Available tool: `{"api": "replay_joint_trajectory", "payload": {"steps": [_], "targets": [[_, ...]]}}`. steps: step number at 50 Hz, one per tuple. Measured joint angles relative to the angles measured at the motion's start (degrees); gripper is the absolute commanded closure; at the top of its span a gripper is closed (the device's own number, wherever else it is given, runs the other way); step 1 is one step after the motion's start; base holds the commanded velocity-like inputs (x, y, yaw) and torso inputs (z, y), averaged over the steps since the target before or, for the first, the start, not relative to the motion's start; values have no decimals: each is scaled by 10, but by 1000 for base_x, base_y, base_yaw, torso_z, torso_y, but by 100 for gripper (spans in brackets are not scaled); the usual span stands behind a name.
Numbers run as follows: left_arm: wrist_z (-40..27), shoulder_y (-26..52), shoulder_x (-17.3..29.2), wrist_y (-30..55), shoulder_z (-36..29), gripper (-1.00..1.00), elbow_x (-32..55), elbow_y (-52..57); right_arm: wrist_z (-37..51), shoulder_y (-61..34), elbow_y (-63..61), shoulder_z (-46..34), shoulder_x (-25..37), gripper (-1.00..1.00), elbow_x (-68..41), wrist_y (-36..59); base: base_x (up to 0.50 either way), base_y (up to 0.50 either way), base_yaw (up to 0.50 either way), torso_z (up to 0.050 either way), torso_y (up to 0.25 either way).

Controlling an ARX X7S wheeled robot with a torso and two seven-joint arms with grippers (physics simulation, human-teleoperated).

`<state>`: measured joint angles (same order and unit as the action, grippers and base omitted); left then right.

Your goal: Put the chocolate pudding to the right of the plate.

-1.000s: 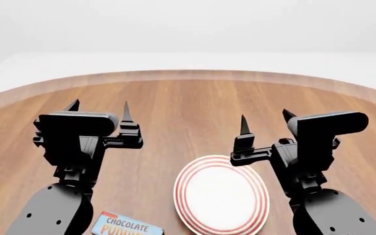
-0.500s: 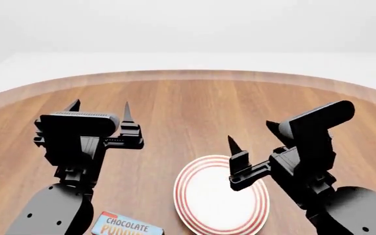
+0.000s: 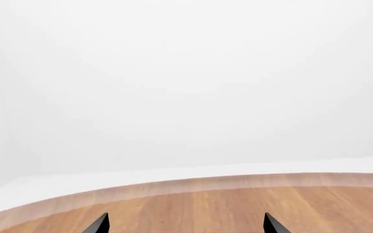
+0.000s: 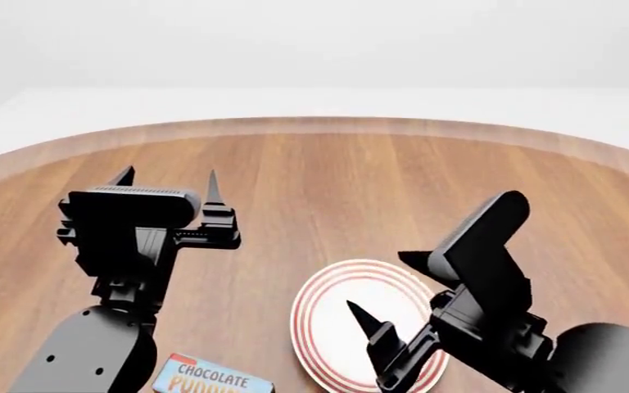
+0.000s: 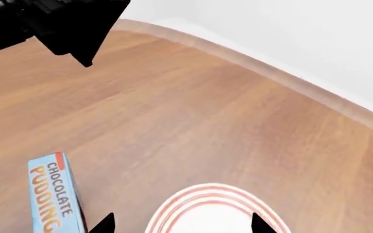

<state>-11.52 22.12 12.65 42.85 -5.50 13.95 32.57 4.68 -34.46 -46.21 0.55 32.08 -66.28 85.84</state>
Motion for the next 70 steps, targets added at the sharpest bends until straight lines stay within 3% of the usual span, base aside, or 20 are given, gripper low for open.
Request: {"api": "replay_joint_trajectory", "payload": {"steps": [29, 70], "targets": [[-6, -1, 4, -7, -7, -100, 6, -9, -69, -4, 17, -82, 45, -100, -9, -51, 0, 0, 0, 0, 0], [-16, 2, 10, -12, -17, -100, 14, -15, -169, -54, 108, -280, -7, -100, 105, -132, 0, 0, 0, 0, 0]]}}
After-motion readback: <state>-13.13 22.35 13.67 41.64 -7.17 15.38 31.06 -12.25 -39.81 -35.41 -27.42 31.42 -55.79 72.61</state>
